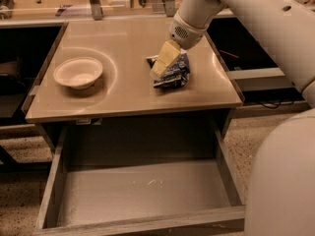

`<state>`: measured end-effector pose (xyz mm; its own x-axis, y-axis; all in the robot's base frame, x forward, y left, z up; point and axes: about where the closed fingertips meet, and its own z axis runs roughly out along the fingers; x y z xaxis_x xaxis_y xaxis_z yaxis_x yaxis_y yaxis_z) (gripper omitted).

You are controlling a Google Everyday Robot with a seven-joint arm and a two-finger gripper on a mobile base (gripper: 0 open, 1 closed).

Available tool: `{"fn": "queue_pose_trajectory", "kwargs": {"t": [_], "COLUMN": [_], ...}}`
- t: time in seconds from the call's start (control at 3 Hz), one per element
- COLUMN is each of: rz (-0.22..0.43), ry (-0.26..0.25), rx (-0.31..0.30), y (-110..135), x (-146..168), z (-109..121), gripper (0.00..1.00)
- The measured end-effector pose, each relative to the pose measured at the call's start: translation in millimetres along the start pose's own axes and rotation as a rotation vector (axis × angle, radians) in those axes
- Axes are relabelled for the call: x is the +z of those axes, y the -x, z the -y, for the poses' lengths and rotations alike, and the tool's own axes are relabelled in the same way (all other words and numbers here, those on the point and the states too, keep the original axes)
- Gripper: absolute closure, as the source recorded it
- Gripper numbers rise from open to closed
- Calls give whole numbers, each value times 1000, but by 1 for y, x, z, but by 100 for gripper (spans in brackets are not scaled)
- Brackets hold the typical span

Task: Place blue chip bag into top drawer

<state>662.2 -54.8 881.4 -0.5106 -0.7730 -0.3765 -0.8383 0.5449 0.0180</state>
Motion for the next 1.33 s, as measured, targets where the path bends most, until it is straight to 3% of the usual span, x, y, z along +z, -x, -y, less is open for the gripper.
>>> {"fn": "queue_pose_trajectory", "kwargs": {"t": [0.67, 1.33], "rz": [-31, -94], "ry": [-20, 0], "rx": [85, 149], "y": [5, 3], "x": [28, 62], "z": [31, 46], "gripper": [0, 0]}}
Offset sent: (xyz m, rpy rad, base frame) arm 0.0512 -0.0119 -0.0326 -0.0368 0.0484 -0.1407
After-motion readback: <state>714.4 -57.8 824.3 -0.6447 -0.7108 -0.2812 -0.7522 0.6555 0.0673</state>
